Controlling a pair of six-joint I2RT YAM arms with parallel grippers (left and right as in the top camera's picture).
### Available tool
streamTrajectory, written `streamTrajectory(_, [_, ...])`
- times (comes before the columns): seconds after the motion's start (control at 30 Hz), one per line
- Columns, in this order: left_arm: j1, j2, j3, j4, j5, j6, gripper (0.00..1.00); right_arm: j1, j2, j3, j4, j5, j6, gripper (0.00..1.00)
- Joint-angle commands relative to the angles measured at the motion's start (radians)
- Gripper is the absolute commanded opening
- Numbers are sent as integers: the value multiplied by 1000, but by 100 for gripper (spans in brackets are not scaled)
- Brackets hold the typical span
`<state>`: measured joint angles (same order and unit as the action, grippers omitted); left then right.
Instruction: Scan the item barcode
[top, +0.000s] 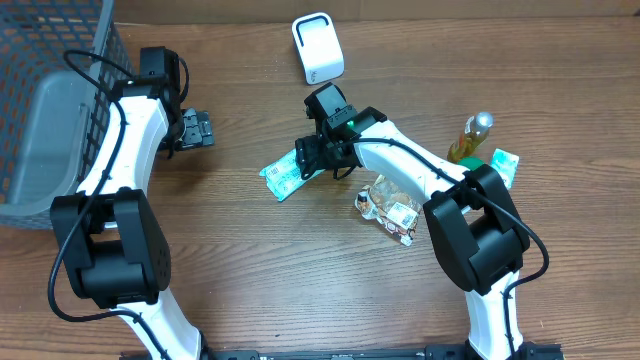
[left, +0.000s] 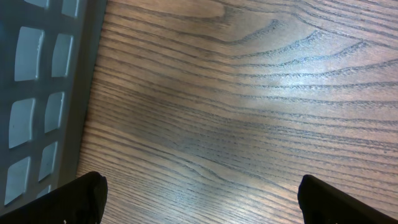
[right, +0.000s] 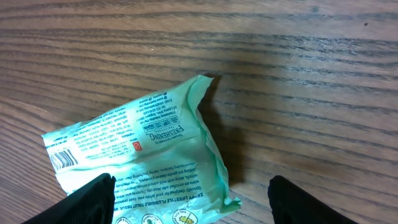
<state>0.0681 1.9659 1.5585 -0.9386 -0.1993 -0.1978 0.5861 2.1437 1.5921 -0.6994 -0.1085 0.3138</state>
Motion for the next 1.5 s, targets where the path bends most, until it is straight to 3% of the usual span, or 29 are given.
streamTrajectory(0.0, [10,3,15,2,-13,18,100,3,-32,-3,1,-55,-8,79])
streamTrajectory(0.43, [10,3,15,2,-13,18,100,4,-32,-3,-16,-233,-6,79])
streamTrajectory(0.67, [10,3,15,2,-13,18,100,10,-32,-3,-99,-229,-1,76])
streamTrajectory(0.9, [10,3,15,2,-13,18,100,7,-32,-3,-82,-90,-1,73])
streamTrajectory(0.93, [10,3,15,2,-13,18,99,7,-32,-3,-79,-84,-1,77])
streamTrajectory(0.97, [10,3,15,2,-13,18,100,7,-32,-3,-73,-76,-1,96])
streamTrajectory(1.0, [10,3,15,2,-13,18,100,7,-32,-3,-63,-63,-1,100])
streamTrajectory(1.2, [10,3,15,2,-13,18,100,7,-32,-3,-10,-60,30,100])
streamTrajectory(1.47, [10,3,15,2,-13,18,100,-13,-32,-5,-10,-34,80,77])
